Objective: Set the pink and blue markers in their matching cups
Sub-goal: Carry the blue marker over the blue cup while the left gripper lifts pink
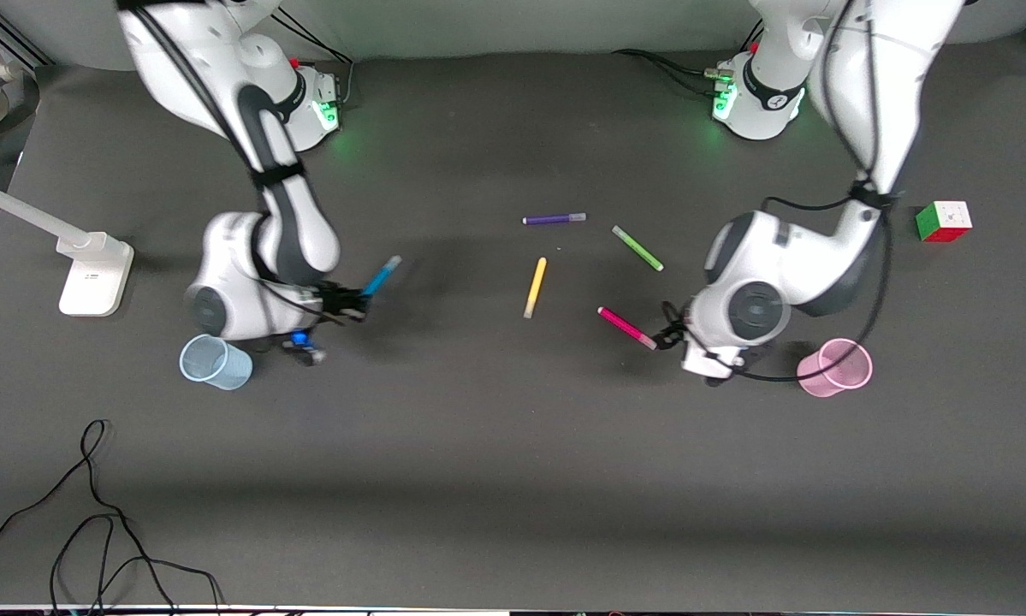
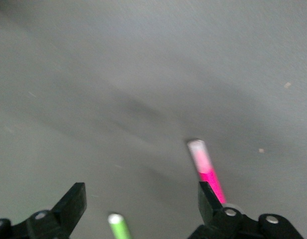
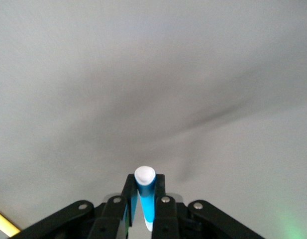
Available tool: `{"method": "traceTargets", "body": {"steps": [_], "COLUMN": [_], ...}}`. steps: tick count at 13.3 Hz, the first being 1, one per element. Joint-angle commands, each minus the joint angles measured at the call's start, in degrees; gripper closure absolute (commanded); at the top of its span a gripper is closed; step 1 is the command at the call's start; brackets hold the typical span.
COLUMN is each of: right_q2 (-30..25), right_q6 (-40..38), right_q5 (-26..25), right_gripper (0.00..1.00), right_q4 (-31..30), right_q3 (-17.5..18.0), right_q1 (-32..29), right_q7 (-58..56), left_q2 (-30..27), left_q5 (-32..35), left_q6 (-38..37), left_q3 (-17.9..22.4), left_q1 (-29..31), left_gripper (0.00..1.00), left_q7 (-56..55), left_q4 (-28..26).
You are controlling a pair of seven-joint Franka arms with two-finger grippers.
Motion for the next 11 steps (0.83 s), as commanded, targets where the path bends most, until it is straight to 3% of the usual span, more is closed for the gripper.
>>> {"method": "traceTargets", "body": {"steps": [1, 3, 7, 11], "right_q2": [-9.3, -12.2, -13.7, -11.9], "right_q6": [1.7, 5.7, 17.2, 29.3], "right_q5": [-15.9, -22.7, -25.7, -25.8], "right_gripper": [1.0, 1.0, 1.0, 1.0], "right_q4": [-0.2, -0.2, -1.0, -3.6], "right_q3": [-3.6, -6.8, -12.3, -13.7], "right_q1": [0.4, 0.4, 0.5, 0.0], "right_q7": [-1.7, -8.1, -21.7, -32.7], "left_q2": [3.4, 4.7, 6.3, 8.9], "left_q5": [-1.7, -4.2, -4.5, -4.5], "left_q6": [3.3, 3.7, 6.3, 9.2], "left_q3": [0.7, 0.7, 0.7, 0.7], "left_q1": [-2.6, -2.6, -4.3, -5.4], "left_gripper": [0.01, 0.04, 0.15, 0.3], "left_q7": [-9.9, -11.2, -14.4, -15.7], "left_q4": [3.0, 5.4, 5.0, 4.6]}}
